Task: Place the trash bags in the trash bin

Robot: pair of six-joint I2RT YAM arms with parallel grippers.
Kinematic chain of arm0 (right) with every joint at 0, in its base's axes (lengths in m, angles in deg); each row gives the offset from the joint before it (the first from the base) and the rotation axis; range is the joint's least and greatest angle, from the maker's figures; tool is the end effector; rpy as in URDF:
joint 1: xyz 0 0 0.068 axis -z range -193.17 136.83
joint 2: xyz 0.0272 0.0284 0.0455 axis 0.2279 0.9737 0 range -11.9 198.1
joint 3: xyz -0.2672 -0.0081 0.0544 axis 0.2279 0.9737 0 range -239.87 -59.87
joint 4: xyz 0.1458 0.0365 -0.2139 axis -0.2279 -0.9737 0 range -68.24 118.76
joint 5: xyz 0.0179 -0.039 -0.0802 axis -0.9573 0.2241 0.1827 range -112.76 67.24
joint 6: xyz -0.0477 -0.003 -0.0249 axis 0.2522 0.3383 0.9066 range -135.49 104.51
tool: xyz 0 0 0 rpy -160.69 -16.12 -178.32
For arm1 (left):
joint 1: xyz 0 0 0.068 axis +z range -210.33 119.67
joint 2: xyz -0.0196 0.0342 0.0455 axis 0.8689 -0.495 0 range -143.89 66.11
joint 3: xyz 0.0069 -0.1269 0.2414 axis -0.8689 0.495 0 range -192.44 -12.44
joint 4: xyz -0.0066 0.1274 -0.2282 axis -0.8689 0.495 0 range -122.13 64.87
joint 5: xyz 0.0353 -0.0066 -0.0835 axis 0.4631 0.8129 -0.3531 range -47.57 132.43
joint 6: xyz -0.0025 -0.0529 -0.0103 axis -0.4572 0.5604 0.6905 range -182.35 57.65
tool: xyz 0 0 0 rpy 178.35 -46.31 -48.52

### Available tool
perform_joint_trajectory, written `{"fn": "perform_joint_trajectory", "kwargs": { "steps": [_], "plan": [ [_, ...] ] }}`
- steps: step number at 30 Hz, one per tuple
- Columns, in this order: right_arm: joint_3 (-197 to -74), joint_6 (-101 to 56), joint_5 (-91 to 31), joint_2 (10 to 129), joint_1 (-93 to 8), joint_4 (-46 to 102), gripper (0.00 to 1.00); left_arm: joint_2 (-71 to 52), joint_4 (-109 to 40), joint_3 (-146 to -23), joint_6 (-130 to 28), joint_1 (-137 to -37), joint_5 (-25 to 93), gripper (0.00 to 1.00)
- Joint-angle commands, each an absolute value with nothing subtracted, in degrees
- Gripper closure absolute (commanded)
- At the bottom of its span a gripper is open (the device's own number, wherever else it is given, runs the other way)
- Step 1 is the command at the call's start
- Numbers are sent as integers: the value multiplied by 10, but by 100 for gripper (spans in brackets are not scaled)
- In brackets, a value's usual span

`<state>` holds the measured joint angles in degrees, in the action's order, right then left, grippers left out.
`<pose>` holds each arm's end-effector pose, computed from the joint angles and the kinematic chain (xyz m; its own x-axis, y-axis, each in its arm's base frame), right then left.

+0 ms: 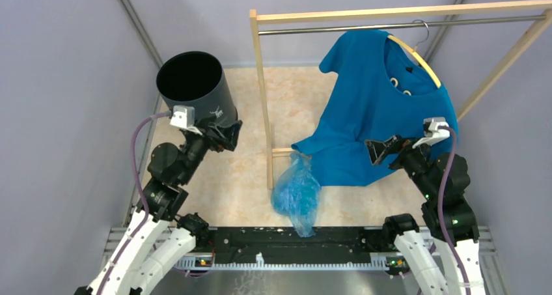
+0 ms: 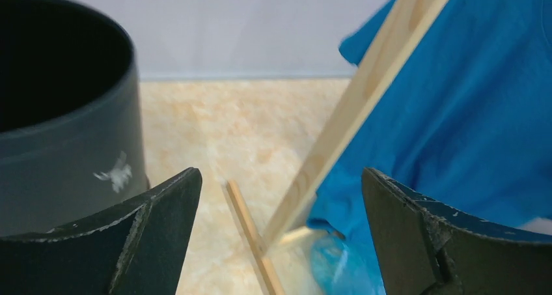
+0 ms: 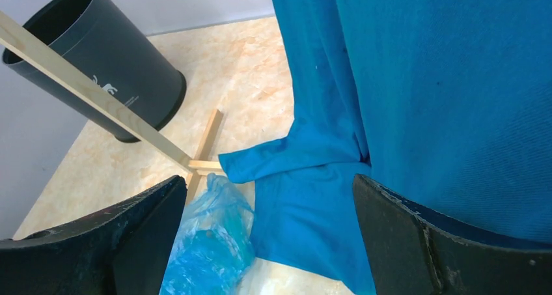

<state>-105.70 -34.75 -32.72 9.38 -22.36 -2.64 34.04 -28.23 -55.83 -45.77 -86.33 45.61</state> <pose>0.0783 0.0188 0.3527 -0.2189 0.2937 -0.9305 -0.2697 0.8982 0.3470 0.1208 -0.0567 0.3747 0.0004 -0.3171 -0.9484 0.4051 0.8671 -0.2898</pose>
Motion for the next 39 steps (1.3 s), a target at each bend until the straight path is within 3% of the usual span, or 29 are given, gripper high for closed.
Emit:
{"fn": "perform_joint_trajectory", "kwargs": {
  "steps": [1, 10, 14, 21, 28, 35, 39],
  "plan": [
    [-1070, -355, -326, 95, -221, -21, 1, 320, -253, -519, -392, -863, 352, 2],
    [-1011, -368, -429, 81, -221, 31, 1, 212, -252, -459, -305, -865, 97, 2],
    [-970, -402, -504, 78, -221, 78, 1, 167, -288, -432, -272, -912, 87, 2],
    [-892, -503, -578, 112, -243, 190, 1, 111, -239, -500, -307, -1073, 281, 2],
    [-866, -489, -428, 178, -390, 188, 1, -14, -184, -595, -353, -1178, 437, 4],
    [-863, -475, -322, 225, -440, 166, 1, -113, -151, -665, -380, -1265, 581, 26],
    [-861, -474, -259, 210, -440, 131, 1, -163, -123, -702, -391, -1293, 646, 34]
  ]
}}
